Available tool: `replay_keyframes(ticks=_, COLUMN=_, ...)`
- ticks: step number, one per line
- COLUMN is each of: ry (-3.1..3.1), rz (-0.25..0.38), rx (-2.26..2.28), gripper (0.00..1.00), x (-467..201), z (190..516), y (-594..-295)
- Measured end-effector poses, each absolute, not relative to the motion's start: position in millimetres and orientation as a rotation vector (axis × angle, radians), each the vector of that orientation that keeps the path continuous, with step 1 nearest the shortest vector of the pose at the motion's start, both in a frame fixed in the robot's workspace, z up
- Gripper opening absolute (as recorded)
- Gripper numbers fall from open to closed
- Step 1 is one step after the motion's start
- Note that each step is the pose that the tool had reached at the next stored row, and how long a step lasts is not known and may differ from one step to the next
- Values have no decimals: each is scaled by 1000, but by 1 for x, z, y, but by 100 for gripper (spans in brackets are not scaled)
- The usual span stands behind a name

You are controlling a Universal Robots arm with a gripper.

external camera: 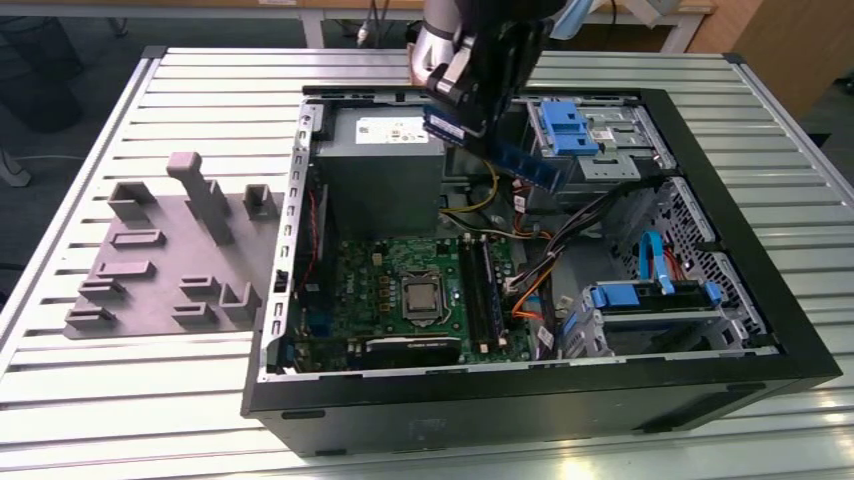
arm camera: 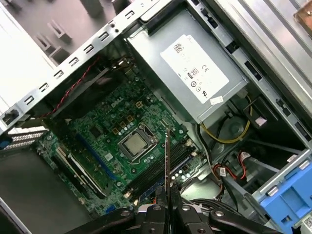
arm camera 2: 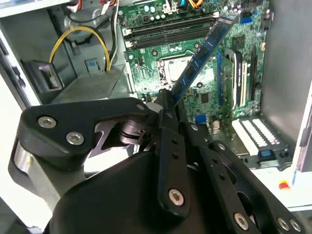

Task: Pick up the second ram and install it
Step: 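Insert the second ram into the second slot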

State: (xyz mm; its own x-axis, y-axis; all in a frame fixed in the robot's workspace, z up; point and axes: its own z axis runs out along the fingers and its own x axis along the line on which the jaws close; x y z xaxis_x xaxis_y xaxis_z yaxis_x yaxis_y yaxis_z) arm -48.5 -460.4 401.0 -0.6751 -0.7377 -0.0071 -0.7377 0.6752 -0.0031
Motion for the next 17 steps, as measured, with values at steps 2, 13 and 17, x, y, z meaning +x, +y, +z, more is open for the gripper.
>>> replay_keyframes(ticks=2, ry=2889, rz=-2, rx=-1215, gripper=14, x=-48, z=400, y=-460)
replay_keyframes(ticks=13, ry=2993, rz=-11, rx=-939, gripper=14, x=-48, z=397, y=-460)
replay_keyframes(ticks=17, ry=3023, rz=-14, rx=-839, gripper=14, x=-48, z=396, y=-460)
